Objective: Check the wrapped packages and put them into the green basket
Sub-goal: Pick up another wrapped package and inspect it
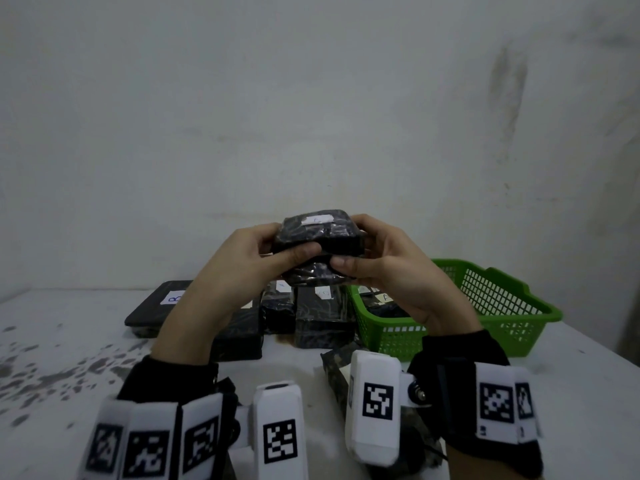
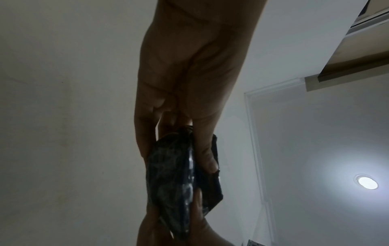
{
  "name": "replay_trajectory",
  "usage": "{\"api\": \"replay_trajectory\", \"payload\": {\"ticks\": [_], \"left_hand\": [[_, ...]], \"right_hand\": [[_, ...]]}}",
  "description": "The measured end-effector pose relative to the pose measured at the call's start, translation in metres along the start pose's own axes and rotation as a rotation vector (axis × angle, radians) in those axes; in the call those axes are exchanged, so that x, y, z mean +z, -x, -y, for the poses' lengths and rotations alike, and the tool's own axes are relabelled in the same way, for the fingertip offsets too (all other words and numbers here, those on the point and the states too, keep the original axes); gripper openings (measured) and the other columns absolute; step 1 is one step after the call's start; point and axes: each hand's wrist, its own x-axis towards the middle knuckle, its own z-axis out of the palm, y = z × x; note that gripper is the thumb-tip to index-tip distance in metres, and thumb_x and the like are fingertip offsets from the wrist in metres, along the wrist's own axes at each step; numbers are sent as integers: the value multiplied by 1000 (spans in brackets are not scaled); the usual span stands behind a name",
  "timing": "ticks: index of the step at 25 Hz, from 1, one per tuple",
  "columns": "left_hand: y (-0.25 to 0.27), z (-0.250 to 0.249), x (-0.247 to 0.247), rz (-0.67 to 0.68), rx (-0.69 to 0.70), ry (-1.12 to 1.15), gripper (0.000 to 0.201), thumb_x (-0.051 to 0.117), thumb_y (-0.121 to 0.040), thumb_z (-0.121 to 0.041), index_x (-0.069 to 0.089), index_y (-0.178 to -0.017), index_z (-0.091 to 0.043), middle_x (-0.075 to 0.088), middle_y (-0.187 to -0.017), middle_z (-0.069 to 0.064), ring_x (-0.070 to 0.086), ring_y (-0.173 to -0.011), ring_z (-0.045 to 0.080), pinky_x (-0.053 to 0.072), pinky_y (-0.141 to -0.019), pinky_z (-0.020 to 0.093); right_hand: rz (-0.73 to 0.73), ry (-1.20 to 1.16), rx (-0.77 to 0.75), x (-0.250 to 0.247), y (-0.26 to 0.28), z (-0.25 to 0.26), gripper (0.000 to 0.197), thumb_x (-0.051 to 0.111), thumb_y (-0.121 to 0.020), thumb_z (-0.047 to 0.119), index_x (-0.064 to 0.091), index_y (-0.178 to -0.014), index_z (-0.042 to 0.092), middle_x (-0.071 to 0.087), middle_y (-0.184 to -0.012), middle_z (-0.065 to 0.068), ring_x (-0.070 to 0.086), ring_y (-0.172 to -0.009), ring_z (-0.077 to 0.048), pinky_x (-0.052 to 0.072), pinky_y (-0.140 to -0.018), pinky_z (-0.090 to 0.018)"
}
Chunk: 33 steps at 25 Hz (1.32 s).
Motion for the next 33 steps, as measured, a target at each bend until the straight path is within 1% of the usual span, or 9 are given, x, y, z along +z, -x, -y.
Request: {"api": "replay_trajectory", "payload": {"ticks": [3, 8, 11, 15, 19, 21, 23, 28, 33], "left_hand": [[-3, 2, 2, -25, 15, -30, 48, 65, -56, -47, 69, -98, -23, 74, -93, 0, 70, -91, 16, 52, -89, 33], [-2, -2, 6, 7, 19, 23, 40, 60, -65, -38, 67, -101, -23, 73, -98, -1, 69, -93, 13, 52, -90, 29], [-2, -2, 4, -8, 26, 25, 45, 60, -64, -40, 67, -104, -20, 73, -99, 2, 69, -95, 16, 49, -95, 38], [-3, 2, 3, 14, 40, 5, 42, 60, -66, -42, 67, -103, -24, 73, -100, 1, 69, -96, 16, 49, -96, 39], [-2, -3, 10, 56, 27, 29, 37, 54, -67, -44, 64, -96, -23, 73, -88, -2, 70, -77, 7, 56, -72, 21], [-2, -3, 9, 82, 24, 64, 55, 55, -64, -52, 52, -110, -22, 70, -90, 0, 69, -68, 5, 56, -63, 17], [-1, -2, 5, 105, 48, 42, 70, 62, -56, -57, 41, -119, -34, 70, -92, -2, 70, -73, 6, 55, -67, 16], [-4, 0, 2, 17, 125, 46, 44, 69, -62, -43, 57, -103, -32, 74, -89, -8, 71, -82, 9, 55, -71, 19], [-5, 2, 2, -47, 119, 21, 43, 67, -63, -57, 60, -98, -33, 70, -94, -4, 67, -89, 7, 54, -77, 20]], "right_hand": [[-33, 15, 9, 2, -2, -1, 27, 61, -81, -5, 58, -101, 13, 66, -92, -2, 66, -84, -15, 57, -80, -34], [28, 0, -8, 10, 1, 4, 28, 56, -75, 32, 62, -99, 20, 70, -90, 4, 69, -82, -9, 57, -69, -24], [-34, 106, -47, 17, -4, 2, 11, 51, -88, 27, 62, -89, 28, 69, -81, 9, 68, -72, -3, 56, -62, -21], [-123, 211, -104, 20, -10, -1, 15, 52, -91, 24, 62, -83, 31, 68, -72, 12, 66, -68, 0, 55, -63, -21], [-158, 67, -29, 16, -5, 4, 16, 52, -90, 25, 64, -80, 21, 69, -61, 11, 65, -57, 0, 51, -51, -16], [-183, 27, 35, 15, -4, 6, 21, 53, -89, 32, 65, -84, 15, 72, -73, 3, 68, -62, -6, 54, -53, -19], [-218, 15, 74, 13, -5, 4, 31, 53, -89, 38, 63, -101, 12, 71, -93, -5, 69, -76, -13, 57, -59, -25], [-120, -47, 63, 11, -2, 5, 61, 44, -85, 62, 52, -126, 17, 64, -120, -9, 68, -99, -24, 56, -83, -45], [-136, 179, -58, 8, 3, 10, 62, 69, -60, 45, 58, -116, 20, 67, -112, 0, 64, -104, -16, 51, -91, -31]]}}
